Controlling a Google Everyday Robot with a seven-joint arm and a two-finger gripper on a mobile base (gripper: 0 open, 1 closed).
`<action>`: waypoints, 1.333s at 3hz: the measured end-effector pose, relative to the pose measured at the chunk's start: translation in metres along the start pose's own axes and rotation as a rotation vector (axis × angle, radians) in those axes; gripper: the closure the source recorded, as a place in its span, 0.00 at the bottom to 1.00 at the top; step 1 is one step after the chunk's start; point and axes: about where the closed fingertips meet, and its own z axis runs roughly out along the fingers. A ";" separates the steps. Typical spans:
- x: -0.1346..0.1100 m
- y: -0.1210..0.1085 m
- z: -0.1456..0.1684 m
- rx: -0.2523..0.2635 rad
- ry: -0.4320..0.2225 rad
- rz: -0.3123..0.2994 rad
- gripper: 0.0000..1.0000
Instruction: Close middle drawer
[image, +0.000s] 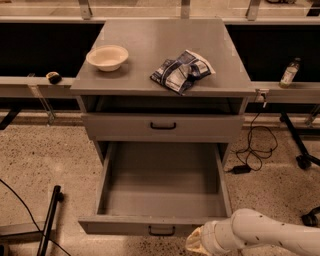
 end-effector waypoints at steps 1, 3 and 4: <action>0.004 -0.004 0.007 0.045 0.012 0.024 1.00; 0.013 -0.045 0.009 0.212 -0.022 0.038 1.00; 0.011 -0.071 0.006 0.279 -0.070 0.012 1.00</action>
Offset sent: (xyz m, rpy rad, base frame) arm 0.0457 -0.0100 -0.0132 0.0083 -0.1695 -0.1993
